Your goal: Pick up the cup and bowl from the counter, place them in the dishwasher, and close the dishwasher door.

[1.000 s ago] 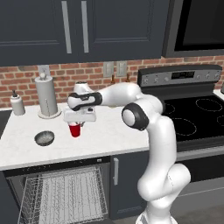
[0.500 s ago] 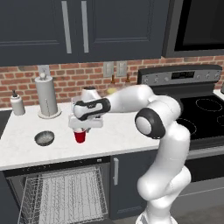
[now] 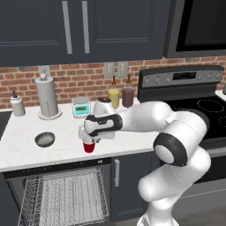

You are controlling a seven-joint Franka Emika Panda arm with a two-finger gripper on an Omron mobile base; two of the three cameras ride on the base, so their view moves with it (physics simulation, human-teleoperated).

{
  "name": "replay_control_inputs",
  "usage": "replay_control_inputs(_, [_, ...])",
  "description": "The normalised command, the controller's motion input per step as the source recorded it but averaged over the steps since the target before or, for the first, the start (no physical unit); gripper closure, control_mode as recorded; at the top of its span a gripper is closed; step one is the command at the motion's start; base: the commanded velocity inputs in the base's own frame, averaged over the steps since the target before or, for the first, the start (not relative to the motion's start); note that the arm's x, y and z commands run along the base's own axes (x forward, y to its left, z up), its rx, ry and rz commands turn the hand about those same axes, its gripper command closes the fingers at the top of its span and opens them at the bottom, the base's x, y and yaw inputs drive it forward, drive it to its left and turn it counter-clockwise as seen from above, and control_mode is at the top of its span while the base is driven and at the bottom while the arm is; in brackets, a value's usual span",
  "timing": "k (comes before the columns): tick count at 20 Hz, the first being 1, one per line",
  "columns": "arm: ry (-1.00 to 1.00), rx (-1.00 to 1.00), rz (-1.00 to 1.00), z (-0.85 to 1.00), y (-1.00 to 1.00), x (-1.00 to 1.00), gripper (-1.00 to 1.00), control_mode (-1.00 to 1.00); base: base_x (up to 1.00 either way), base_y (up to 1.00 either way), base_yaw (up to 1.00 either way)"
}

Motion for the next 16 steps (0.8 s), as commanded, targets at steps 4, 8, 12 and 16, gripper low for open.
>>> replay_control_inputs(4, [0.0, 0.0, 0.0, 0.29, -0.06, -0.58, 1.0, -1.0, 0.0, 0.0, 0.0])
replay_control_inputs(8, [0.03, 0.0, 0.0, 0.47, 0.0, -0.74, 1.0, -1.0, 0.0, 0.0, 0.0])
replay_control_inputs(12, [0.19, 0.0, 0.0, 0.36, 0.0, -0.83, 1.0, -1.0, 0.0, 0.0, 0.0])
replay_control_inputs(16, [0.29, -0.03, 0.0, 0.16, 0.0, -0.51, 1.0, -1.0, 0.0, 0.0, 0.0])
